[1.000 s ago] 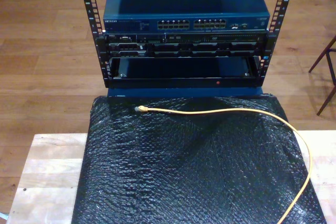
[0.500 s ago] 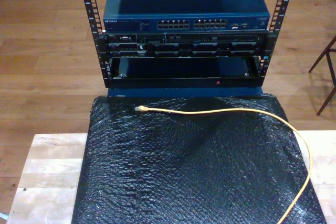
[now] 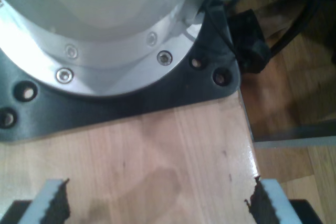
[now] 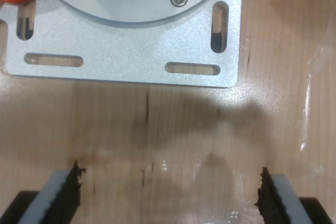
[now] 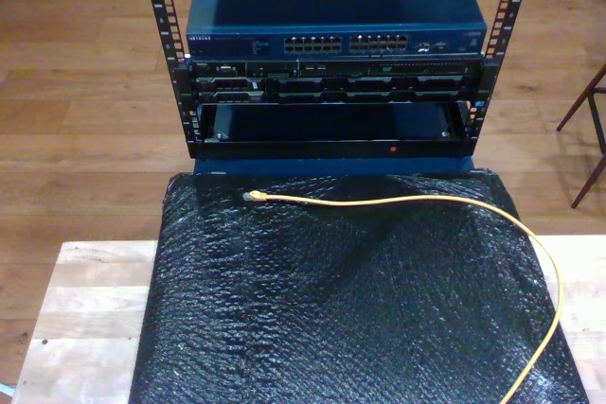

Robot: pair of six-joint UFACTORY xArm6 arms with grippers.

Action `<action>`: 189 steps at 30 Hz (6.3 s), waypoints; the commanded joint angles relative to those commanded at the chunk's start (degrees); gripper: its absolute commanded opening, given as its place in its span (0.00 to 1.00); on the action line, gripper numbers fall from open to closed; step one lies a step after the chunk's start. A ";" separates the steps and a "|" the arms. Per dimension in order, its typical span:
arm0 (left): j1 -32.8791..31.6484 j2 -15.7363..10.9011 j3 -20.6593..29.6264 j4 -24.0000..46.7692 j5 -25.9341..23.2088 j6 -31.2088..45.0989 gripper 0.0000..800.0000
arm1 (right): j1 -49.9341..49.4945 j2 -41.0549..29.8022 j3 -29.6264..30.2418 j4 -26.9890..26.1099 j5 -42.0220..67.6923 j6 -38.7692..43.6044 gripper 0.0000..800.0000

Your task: Grab the cable and plug it in

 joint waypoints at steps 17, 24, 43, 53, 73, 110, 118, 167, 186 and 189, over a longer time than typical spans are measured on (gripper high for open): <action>0.00 -0.18 -0.53 0.26 0.70 0.09 1.00 | 0.00 -2.29 -0.62 0.00 0.70 0.09 1.00; -0.09 -0.62 -3.69 0.35 5.19 0.00 1.00 | 0.00 -4.31 -4.31 0.00 5.89 0.35 1.00; -7.56 -0.70 -15.03 -4.13 22.33 -3.25 1.00 | 1.41 -0.35 -21.10 0.88 19.34 12.75 1.00; -15.74 -0.35 -19.34 -8.97 26.81 -12.13 1.00 | 8.44 6.33 -29.89 5.36 24.00 22.33 1.00; -28.84 0.00 -24.70 -18.46 31.47 -25.93 1.00 | 20.31 14.68 -46.33 18.81 38.33 43.34 1.00; -50.20 1.58 -26.64 -27.34 27.34 -53.63 1.00 | 36.92 17.93 -55.47 25.23 38.51 61.19 0.99; -53.01 1.76 -26.64 -28.92 25.76 -56.53 1.00 | 43.16 19.78 -56.44 25.49 36.31 65.76 0.99; -57.67 15.38 -36.31 -32.18 17.32 -62.59 1.00 | 84.75 28.04 -58.64 27.16 9.32 91.78 0.99; -57.76 15.38 -36.31 -32.18 14.24 -63.74 1.00 | 100.66 30.68 -59.43 20.48 2.81 100.84 0.99; -57.76 15.56 -36.40 -32.18 14.24 -63.82 1.00 | 103.21 33.05 -60.75 19.52 2.55 102.07 0.99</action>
